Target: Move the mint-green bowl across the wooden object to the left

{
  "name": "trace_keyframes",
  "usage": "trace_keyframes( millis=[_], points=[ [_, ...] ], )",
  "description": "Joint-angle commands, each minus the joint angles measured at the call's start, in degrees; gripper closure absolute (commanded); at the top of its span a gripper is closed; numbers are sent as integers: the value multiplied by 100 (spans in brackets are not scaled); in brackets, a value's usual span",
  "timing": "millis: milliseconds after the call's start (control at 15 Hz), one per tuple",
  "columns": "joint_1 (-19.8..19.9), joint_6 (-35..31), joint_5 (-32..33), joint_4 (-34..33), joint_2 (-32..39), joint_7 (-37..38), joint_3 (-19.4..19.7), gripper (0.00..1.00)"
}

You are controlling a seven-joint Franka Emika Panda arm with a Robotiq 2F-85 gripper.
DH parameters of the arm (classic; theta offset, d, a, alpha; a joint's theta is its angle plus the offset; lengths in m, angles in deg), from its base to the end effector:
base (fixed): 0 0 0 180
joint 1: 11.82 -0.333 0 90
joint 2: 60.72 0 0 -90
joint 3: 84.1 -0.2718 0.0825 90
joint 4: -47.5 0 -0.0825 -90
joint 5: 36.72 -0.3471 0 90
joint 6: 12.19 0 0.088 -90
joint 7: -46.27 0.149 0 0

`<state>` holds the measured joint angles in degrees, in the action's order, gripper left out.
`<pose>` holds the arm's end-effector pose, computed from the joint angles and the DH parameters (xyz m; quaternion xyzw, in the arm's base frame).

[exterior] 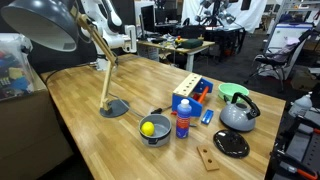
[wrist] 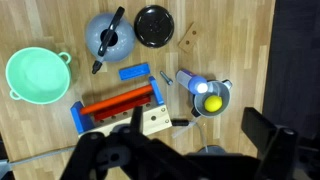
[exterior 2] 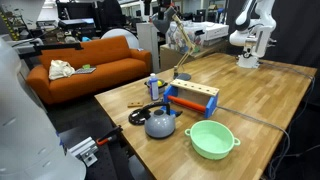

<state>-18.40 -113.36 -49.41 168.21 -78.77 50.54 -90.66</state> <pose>0.4178 0.1292 0.4713 -0.9945 -0.0511 0.0268 0.0875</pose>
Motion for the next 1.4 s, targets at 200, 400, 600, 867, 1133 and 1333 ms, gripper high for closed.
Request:
trace_keyframes(
  millis=[200,400,600,867,1133,1333],
  points=[
    [5,8,0,-11,-2,-1,-3,0],
    [10,-4,-30,-8,43,8,7,0],
    [61,-42,66,-15,80,186,-13,0],
    [201,-165,350,61,17,788,-43,0],
    [366,-76,479,259,-87,1512,8,0],
    [535,-48,434,558,-181,1930,113,0]
  ],
)
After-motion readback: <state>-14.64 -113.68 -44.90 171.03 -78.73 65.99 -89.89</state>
